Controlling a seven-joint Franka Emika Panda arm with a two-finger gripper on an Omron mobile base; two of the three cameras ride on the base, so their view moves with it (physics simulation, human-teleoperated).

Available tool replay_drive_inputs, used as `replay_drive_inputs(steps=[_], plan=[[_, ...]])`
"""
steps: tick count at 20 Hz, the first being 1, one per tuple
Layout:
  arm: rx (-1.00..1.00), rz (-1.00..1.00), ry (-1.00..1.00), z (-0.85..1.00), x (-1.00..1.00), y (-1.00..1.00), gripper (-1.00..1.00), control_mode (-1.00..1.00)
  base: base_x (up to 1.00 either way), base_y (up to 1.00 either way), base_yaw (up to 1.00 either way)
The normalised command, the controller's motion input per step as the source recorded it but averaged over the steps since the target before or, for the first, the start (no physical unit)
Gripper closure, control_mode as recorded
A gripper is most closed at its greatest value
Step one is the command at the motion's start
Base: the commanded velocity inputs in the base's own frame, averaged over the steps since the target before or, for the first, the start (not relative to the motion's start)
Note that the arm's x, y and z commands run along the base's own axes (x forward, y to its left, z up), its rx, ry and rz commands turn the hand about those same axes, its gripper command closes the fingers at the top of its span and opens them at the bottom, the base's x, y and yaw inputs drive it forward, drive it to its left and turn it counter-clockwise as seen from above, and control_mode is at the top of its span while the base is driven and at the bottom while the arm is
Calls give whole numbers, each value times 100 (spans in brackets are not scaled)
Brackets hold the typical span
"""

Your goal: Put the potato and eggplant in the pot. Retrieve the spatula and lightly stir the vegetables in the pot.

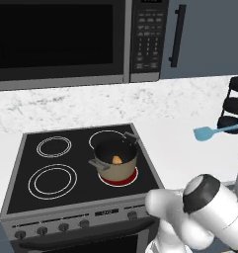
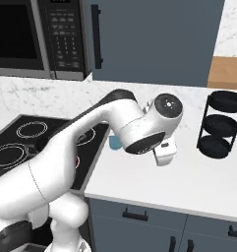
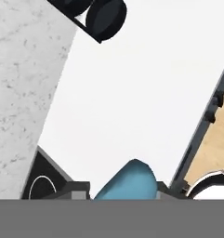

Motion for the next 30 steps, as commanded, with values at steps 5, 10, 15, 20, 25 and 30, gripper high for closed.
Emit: replay_drive_inputs(steps=[5,10,15,20,25,30], plan=[[-59,22,-21,53,-4,100,100,-100,0,0,0],[-58,17,-17,50,0,100,100,-100,0,0,0],[-47,16,-13,66,0,97,100,-100,0,0,0],[-27,17,8,56,1,89,100,-100,0,0,0],[-18,18,17,29,0,92,100,-100,0,0,0],[-15,17,11,1,0,94,100,-100,0,0,0]])
